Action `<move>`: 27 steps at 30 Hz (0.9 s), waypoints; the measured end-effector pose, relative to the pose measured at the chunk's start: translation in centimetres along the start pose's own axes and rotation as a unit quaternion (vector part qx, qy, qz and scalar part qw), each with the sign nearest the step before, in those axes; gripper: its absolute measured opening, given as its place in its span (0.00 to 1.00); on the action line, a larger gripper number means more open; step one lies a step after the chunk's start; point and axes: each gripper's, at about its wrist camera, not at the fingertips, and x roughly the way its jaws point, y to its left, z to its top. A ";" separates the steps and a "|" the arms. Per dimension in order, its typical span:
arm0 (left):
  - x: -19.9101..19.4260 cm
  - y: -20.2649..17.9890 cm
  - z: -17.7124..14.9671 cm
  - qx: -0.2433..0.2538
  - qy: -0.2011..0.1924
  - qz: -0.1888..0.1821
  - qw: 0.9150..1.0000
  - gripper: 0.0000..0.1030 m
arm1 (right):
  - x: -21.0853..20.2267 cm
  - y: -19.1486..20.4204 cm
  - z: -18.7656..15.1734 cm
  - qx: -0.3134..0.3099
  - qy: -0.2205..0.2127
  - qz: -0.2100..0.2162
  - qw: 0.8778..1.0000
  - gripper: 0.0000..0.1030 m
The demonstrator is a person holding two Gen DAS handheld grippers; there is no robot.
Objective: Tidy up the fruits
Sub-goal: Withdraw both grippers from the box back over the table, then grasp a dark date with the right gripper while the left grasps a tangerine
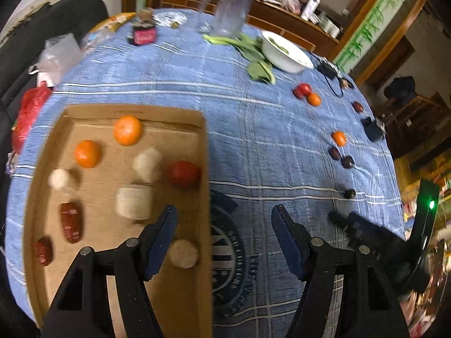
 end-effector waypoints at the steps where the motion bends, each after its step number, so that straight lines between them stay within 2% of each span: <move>1: 0.5 -0.5 0.0 0.004 0.005 -0.005 1.000 0.66 | -0.1 -1.6 0.5 0.016 -0.006 -0.011 1.000 0.67; 5: 2.2 -3.1 0.0 0.010 0.026 -0.032 0.999 0.66 | -0.5 -5.6 1.6 0.051 -0.016 -0.020 0.998 0.65; 8: 3.5 -5.5 0.0 0.014 0.047 -0.039 0.998 0.66 | -0.6 -7.6 2.0 0.061 -0.017 0.000 0.998 0.64; 14: 5.3 -9.9 1.9 0.048 0.042 -0.024 0.998 0.66 | 0.6 -7.6 3.1 0.038 -0.017 0.049 0.998 0.64; 17: 6.5 -13.1 3.9 0.091 0.031 -0.023 0.995 0.66 | 1.6 -7.3 3.4 0.025 -0.014 0.057 0.998 0.63; 20: 8.1 -16.4 6.0 0.137 0.015 -0.027 0.990 0.66 | 2.1 -6.9 4.0 0.006 -0.026 0.054 0.998 0.53; 22: 9.3 -18.2 7.4 0.160 0.014 -0.030 0.987 0.65 | 2.5 -6.6 4.4 -0.004 -0.030 0.052 0.998 0.42; 24: 10.6 -19.9 8.5 0.177 0.015 -0.043 0.983 0.63 | 2.7 -6.7 4.5 -0.010 -0.032 0.051 0.998 0.37; 27: 12.8 -22.1 9.8 0.198 0.019 -0.048 0.979 0.61 | 2.6 -7.0 4.4 -0.014 -0.035 0.056 0.998 0.35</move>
